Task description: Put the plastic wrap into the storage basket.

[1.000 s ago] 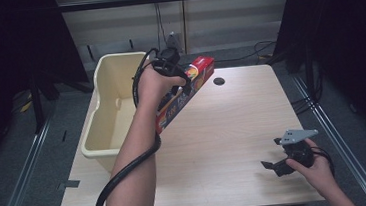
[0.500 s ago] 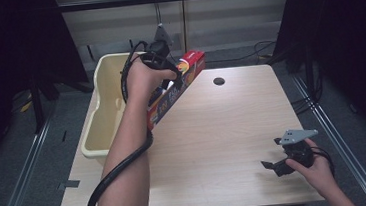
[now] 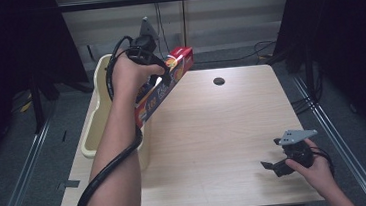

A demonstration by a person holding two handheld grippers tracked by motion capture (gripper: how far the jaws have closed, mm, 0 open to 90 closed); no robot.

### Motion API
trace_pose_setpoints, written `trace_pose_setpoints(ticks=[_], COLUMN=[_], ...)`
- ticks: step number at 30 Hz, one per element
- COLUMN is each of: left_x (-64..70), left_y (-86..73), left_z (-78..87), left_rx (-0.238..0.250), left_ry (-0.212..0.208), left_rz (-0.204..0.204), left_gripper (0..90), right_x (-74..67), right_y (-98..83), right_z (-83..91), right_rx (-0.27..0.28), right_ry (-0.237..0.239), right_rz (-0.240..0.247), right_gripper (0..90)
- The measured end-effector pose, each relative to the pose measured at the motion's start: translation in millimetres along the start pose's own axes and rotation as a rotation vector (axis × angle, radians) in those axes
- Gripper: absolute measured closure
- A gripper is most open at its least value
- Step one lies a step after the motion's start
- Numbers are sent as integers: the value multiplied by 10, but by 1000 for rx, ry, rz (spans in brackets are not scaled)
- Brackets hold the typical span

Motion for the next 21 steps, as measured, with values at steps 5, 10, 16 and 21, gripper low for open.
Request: trace_pose_setpoints(ticks=[5, 10, 16, 21], left_x=[-59, -96, -120, -142], left_y=[-23, -44, -67, -90], left_z=[60, 112, 159, 197], left_rx=[5, 4, 21, 19], left_ry=[9, 12, 18, 21], left_rz=[0, 17, 39, 49], left_gripper=[407, 407, 407, 407], right_x=[-12, -7, -2, -1], right_y=[0, 0, 3, 21], right_z=[-17, -14, -30, -57], right_rx=[-9, -9, -9, -9], right_ry=[5, -1, 8, 15], right_rz=[9, 6, 4, 13], right_gripper=[28, 29, 28, 29])
Point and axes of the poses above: each handheld gripper's, and its own axes: z roughly backward along the jaws, y roughly out of its top, x roughly to its right, the point moved 2 cm from there along -z, roughly forward along the jaws, and after that the axes turned 1 degree about y, right-handed, at the moved point
